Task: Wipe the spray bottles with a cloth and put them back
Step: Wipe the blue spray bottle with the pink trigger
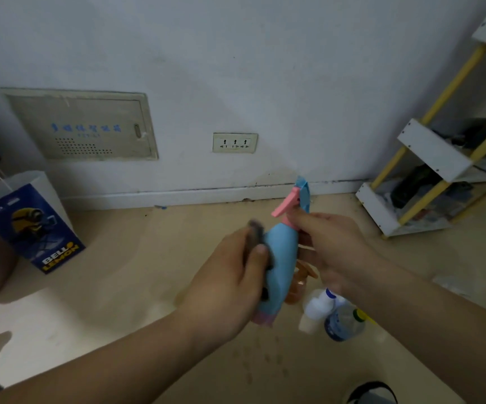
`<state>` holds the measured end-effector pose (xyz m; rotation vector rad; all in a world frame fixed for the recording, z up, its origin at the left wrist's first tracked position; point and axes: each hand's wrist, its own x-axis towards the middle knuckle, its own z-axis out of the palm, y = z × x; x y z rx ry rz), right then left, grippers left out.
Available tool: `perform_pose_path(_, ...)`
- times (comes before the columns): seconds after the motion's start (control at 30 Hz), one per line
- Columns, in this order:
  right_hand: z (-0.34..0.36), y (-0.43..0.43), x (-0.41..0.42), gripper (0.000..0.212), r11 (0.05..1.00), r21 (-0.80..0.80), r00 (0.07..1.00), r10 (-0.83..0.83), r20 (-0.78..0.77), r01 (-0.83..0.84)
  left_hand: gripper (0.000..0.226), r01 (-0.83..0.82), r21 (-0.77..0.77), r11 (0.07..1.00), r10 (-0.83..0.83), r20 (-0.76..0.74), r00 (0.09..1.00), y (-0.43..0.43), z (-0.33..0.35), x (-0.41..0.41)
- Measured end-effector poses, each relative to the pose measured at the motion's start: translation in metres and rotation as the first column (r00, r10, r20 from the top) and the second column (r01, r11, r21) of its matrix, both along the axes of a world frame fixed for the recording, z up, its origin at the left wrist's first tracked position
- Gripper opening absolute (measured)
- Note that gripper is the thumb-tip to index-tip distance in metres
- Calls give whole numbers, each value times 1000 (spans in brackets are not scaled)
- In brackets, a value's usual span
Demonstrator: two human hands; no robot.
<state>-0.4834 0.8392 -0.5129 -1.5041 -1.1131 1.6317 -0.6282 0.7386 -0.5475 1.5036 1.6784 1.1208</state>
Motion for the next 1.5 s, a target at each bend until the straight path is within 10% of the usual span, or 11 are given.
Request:
perform_pose_path(0.1, 2, -9, -7, 32, 992, 10, 990, 129, -59, -129, 21, 140, 190, 972, -111, -157, 981, -1, 6, -4)
perform_pose_path(0.27, -2, -12, -8, 26, 975, 88, 977, 209, -51, -204, 35, 22, -257, 966, 77, 368, 926, 10, 0, -17)
perform_pose_path(0.43, -9, -15, -11, 27, 965, 85, 965, 253, -62, -248, 28, 158, 78, 984, -171, 206, 964, -4, 5, -11)
perform_pose_path(0.53, -13, -17, -12, 22, 965, 94, 969, 247, -23, -244, 53, 247, -27, 969, -239, 175, 955, -4, -2, -15)
perform_pose_path(0.83, -6, -17, -9, 18, 922, 209, 937, 344, -53, -327, 27, 250, -60, 966, -217, 335, 917, 2, 13, -32)
perform_pose_path(1.07, 4, -17, -13, 28, 955, 69, 957, 289, 4, -289, 24, 100, -9, 995, -100, -155, 983, -3, 6, -30)
perform_pose_path(1.2, 6, -23, -19, 54, 931, 2, 905, 356, 233, -366, 49, 148, 80, 986, -46, -719, 693, 4, -8, -38)
perform_pose_path(1.37, 7, -30, -16, 35, 911, -63, 882, 411, 230, -408, 49, 267, 124, 956, -59, -808, 586, 1, -18, -31)
perform_pose_path(1.5, 0, -27, -9, 41, 907, 18, 878, 402, 259, -420, 55, 357, 91, 930, -193, -707, 681, 6, -14, -47)
